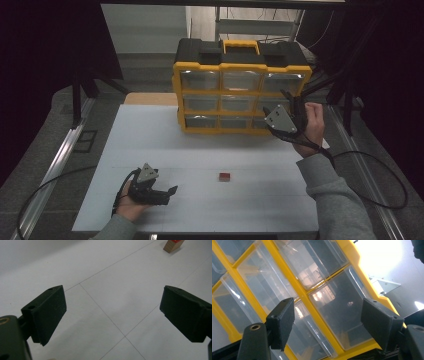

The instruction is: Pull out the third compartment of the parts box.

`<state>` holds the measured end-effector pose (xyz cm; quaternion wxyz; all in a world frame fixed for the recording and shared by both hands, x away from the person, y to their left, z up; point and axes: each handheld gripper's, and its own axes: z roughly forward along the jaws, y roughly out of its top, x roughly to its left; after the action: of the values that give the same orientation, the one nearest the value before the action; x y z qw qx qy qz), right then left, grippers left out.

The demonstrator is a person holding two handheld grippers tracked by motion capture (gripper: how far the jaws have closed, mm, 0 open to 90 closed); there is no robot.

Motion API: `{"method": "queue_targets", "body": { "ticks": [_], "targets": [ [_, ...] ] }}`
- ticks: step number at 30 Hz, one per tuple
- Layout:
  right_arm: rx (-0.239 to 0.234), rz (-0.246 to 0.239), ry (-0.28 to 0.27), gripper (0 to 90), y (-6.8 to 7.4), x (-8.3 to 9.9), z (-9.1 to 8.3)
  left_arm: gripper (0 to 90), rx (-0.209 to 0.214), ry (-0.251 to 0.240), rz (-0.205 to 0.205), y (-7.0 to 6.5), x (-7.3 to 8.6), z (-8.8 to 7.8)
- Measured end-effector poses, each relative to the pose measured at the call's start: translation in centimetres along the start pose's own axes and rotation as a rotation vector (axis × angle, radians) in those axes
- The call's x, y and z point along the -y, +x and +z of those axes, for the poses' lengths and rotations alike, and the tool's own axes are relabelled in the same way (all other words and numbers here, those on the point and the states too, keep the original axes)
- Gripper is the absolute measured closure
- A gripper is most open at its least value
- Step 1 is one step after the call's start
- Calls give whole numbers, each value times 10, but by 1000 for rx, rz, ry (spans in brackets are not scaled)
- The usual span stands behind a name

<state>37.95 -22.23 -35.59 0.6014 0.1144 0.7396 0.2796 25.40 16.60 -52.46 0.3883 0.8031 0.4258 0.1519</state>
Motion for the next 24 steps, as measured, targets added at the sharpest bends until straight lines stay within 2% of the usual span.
{"method": "queue_targets", "body": {
  "ticks": [24],
  "targets": [
    [56,-42,11,282,-10,-5,19,76,-7,-11,-7,1,0,-3]
  ]
}}
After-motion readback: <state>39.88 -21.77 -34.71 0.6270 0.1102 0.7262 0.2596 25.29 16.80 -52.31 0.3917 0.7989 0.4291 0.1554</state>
